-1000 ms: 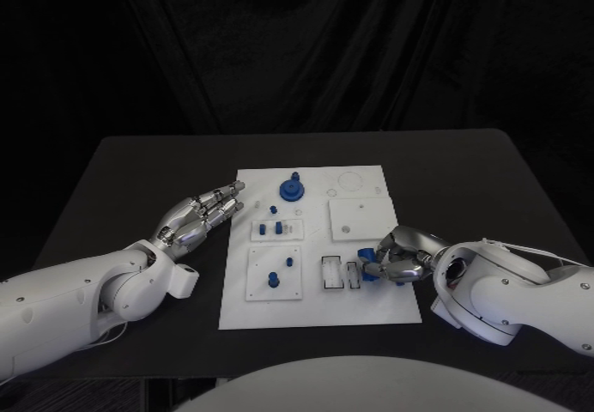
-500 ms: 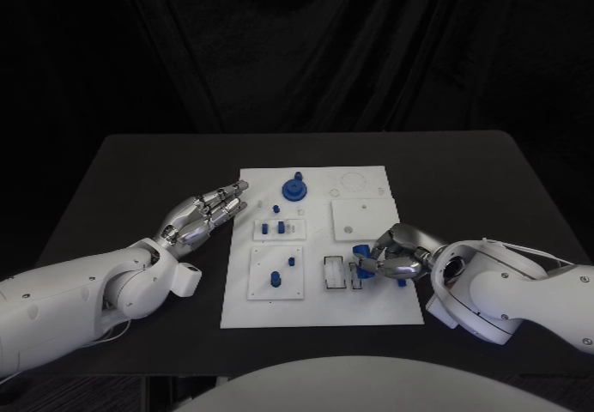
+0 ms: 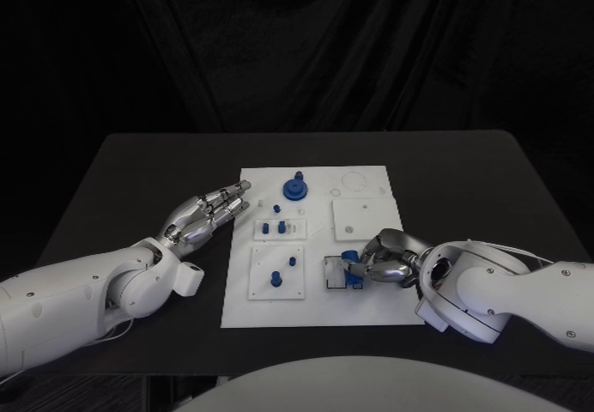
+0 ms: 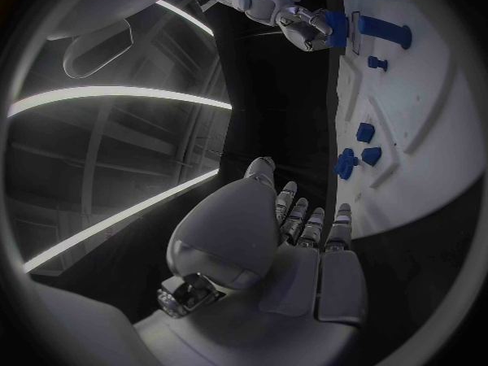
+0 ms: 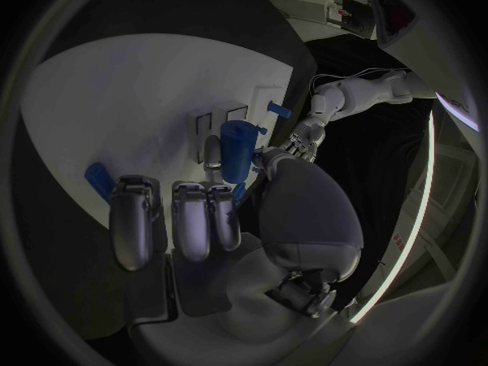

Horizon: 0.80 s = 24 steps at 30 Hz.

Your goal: Assemble the parts on the task board

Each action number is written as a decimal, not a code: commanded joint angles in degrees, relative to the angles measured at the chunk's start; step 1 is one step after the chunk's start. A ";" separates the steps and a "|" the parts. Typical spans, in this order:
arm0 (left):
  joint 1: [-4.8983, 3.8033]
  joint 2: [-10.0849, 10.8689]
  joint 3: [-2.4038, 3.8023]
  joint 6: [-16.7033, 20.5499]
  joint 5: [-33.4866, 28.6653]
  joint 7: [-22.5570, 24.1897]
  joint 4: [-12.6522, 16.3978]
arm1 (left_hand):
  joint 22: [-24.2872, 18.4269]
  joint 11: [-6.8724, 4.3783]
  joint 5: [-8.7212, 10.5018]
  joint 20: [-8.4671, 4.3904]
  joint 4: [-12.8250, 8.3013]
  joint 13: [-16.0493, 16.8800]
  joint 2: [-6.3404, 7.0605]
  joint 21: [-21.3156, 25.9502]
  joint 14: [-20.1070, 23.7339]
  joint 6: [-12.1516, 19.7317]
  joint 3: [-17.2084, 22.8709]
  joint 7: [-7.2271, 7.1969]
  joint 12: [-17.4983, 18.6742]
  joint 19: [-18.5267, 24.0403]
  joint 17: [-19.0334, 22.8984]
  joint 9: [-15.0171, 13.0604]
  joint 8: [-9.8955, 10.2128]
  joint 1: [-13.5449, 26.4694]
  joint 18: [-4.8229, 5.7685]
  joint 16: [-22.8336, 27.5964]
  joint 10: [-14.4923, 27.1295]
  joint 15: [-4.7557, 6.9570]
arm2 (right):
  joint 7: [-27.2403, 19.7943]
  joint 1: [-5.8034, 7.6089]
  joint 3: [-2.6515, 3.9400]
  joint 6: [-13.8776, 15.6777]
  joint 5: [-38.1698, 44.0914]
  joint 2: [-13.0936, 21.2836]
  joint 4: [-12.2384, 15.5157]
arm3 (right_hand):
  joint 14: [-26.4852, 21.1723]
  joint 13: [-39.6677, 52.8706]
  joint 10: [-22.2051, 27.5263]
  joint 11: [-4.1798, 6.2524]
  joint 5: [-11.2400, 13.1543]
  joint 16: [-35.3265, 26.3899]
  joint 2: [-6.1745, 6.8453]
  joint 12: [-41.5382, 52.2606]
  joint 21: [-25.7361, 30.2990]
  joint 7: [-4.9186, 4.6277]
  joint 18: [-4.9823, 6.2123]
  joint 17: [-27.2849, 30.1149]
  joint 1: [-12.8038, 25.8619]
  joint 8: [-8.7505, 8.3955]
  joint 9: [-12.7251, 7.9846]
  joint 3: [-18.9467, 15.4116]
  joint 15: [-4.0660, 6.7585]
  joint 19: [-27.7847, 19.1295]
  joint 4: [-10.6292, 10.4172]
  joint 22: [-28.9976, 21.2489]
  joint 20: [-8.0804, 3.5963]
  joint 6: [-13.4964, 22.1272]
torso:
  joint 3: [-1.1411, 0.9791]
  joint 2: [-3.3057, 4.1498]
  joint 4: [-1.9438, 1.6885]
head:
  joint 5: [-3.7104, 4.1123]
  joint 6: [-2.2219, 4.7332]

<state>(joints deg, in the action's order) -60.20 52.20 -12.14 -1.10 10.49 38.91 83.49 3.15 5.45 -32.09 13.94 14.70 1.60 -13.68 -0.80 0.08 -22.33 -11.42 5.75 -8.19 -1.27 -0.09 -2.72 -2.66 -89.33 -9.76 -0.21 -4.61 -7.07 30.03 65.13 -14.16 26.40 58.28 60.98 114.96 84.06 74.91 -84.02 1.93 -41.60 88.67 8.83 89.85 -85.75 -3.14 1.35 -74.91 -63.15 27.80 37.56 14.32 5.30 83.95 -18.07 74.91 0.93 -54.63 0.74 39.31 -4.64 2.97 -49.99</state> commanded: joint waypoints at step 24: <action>0.08 -0.51 0.05 -1.13 -0.23 0.99 -0.31 | 0.07 0.41 -0.23 0.59 -0.33 0.03 -0.02 -0.08 -0.08 0.18 0.40 0.54 -0.24 0.08 0.09 -0.02 -0.01 -0.66 -0.63 0.21 0.19 -0.79 | 0.38 0.05 0.01 -2.88 0.53 -1.72 -1.13 | 5.04 15.09 -5.98 -1.38 17.14 -1.06 -2.85 0.15 1.66 -0.47 0.28 -10.70 5.05 -2.57 -2.21 -1.07 -1.07 3.45 1.35 12.91 1.08 3.22 | -0.05 -0.06 0.16 | -0.71 -0.01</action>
<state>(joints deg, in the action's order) -60.19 51.81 -12.14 -1.47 10.49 38.91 83.10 3.14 5.65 -32.09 14.15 14.54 1.59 -13.68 -0.80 0.08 -22.12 -11.26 5.96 -8.19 -1.06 -0.06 -2.72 -2.66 -89.33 -9.75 -0.21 -4.40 -7.49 30.11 65.14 -14.15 24.26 57.81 59.28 113.76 84.00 74.90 -84.03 1.10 -25.29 88.00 5.79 89.85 -84.42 -3.14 1.36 -74.91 -58.81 25.63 35.45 13.71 4.52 83.99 -16.59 74.90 1.71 -51.25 0.69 39.25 -4.49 2.25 -49.99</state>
